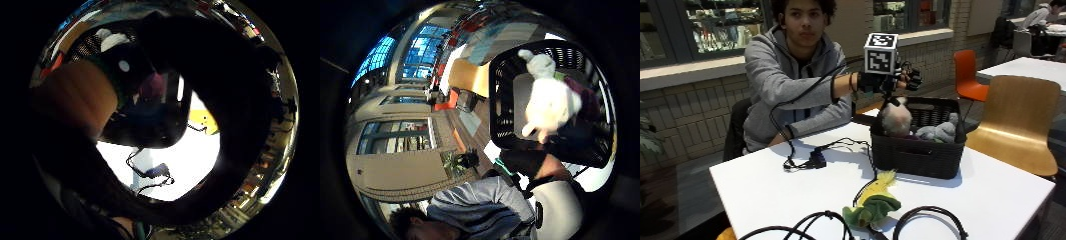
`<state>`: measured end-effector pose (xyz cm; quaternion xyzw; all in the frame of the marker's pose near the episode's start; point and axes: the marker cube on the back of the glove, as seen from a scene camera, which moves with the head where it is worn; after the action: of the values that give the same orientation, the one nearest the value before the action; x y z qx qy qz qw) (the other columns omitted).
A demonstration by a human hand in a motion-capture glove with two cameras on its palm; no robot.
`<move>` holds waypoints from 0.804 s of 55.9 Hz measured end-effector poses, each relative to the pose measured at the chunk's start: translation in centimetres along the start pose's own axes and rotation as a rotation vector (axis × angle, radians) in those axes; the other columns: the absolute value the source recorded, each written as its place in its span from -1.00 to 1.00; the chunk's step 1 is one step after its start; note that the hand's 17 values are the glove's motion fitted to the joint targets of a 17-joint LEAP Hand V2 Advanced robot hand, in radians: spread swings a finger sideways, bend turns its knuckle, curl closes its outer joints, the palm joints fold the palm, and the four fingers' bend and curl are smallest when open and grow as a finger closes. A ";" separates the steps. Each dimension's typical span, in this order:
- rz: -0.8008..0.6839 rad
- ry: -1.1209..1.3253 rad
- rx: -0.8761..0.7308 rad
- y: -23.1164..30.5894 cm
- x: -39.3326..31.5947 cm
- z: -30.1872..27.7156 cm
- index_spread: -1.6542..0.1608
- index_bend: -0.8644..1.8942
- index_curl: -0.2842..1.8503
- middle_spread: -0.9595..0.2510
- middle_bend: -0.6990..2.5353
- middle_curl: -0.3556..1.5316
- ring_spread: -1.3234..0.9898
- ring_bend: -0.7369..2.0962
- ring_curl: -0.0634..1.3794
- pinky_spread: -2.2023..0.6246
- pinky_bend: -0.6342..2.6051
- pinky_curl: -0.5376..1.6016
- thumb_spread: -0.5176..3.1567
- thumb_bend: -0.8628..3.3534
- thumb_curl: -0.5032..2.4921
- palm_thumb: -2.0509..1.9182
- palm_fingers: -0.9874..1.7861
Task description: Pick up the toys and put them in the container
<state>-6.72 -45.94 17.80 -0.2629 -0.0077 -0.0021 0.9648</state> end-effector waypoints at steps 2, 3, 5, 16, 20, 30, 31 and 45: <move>0.027 -0.008 0.017 0.4 1.4 -0.4 0.53 -0.31 -0.32 0.69 -0.52 -0.34 0.11 -0.41 -0.48 0.59 0.21 -0.09 -0.12 -0.61 -0.31 0.15 -0.59; 0.042 -0.012 0.026 0.6 2.2 -0.6 0.53 -0.30 -0.33 0.70 -0.51 -0.34 0.11 -0.41 -0.49 0.60 0.20 -0.10 -0.12 -0.61 -0.31 0.15 -0.57; 0.072 -0.019 0.042 1.1 3.9 -1.1 0.53 -0.31 -0.34 0.71 -0.51 -0.35 0.12 -0.40 -0.50 0.61 0.18 -0.11 -0.11 -0.60 -0.32 0.15 -0.55; 0.321 -0.039 0.188 5.3 16.6 -4.2 0.53 -0.30 -0.42 0.72 -0.49 -0.37 0.13 -0.35 -0.50 0.63 0.11 -0.15 -0.10 -0.60 -0.36 0.14 -0.45; 0.393 -0.004 0.263 7.2 21.0 -5.2 0.53 -0.29 -0.43 0.72 -0.47 -0.36 0.12 -0.34 -0.50 0.63 0.09 -0.17 -0.09 -0.60 -0.37 0.15 -0.40; 0.512 0.046 0.207 8.7 27.5 -3.6 0.53 -0.27 -0.45 0.69 -0.44 -0.32 0.10 -0.27 -0.45 0.63 0.05 -0.19 -0.08 -0.60 -0.39 0.16 -0.30; 0.521 0.051 0.185 8.6 27.8 -3.2 0.53 -0.27 -0.45 0.69 -0.44 -0.32 0.10 -0.26 -0.45 0.63 0.05 -0.19 -0.08 -0.60 -0.39 0.16 -0.30; 0.702 0.001 -0.170 4.0 29.9 5.5 0.51 -0.30 -0.49 0.70 -0.54 -0.37 0.13 -0.40 -0.51 0.63 0.16 -0.15 -0.09 -0.61 -0.42 0.13 -0.57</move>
<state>23.14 -39.74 20.96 -0.3287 0.0836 0.3287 0.8814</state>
